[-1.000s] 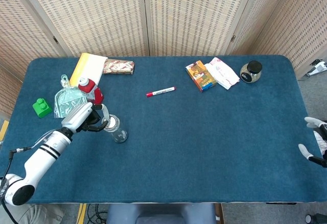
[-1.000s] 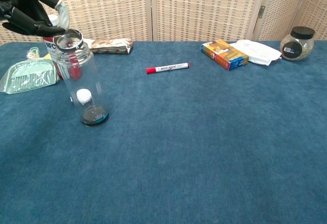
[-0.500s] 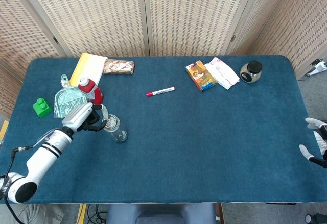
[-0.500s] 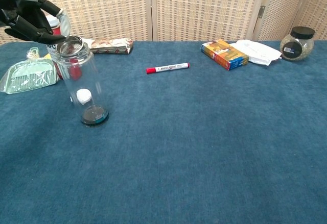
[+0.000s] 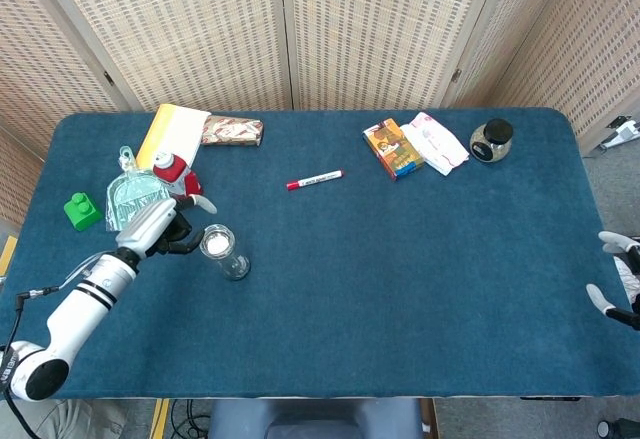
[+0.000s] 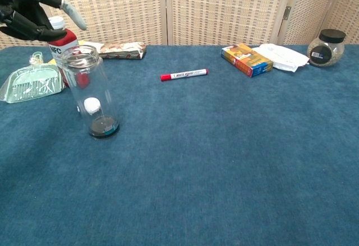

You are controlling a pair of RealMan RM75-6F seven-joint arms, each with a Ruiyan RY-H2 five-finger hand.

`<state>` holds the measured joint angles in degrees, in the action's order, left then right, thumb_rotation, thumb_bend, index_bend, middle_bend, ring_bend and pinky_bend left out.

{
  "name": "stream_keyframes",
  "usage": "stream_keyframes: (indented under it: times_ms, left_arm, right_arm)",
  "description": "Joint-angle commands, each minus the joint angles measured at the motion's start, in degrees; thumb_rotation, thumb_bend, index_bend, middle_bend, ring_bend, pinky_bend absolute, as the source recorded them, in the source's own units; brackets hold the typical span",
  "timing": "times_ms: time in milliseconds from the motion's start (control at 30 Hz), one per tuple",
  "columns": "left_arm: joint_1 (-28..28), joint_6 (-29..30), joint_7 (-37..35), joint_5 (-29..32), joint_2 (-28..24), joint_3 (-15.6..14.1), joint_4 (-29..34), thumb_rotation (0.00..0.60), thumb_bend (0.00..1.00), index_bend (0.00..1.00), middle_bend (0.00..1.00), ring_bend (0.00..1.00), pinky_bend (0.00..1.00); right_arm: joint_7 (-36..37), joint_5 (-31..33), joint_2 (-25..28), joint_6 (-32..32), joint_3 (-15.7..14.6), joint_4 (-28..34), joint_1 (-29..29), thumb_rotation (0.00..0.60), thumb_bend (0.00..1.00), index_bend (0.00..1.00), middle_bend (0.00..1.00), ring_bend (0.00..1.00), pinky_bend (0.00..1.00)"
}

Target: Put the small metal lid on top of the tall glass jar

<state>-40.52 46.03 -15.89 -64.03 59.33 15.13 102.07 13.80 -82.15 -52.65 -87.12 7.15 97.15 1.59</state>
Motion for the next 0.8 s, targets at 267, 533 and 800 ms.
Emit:
stream_keyframes:
  times_ms: [267, 533, 800]
  left_arm:
    - [4.2, 8.58, 5.44, -0.99, -0.69, -1.41, 0.64, 0.6, 0.47, 0.31, 0.95, 0.92, 1.0]
    - [8.76, 16.5, 14.62, 2.37, -1.25, -3.82, 3.06, 0.6, 0.47, 0.31, 0.83, 0.79, 1.0]
    - [11.02, 15.81, 13.98, 0.11, -3.83, -5.82, 5.65, 0.6, 0.53, 0.31, 0.88, 0.86, 1.0]
  right_arm:
    - [-0.92, 1.31, 0.41, 0.62, 0.58, 0.36, 0.3, 0.6, 0.23, 0.26, 0.34, 0.22, 0.33]
    - [-0.68, 4.11, 1.72, 2.61, 1.8, 0.62, 1.13, 0.6, 0.23, 0.26, 0.34, 0.22, 0.33]
    - [-0.39, 4.8, 2.33, 3.37, 2.55, 0.52, 1.77, 0.6, 0.23, 0.26, 0.34, 0.22, 0.33]
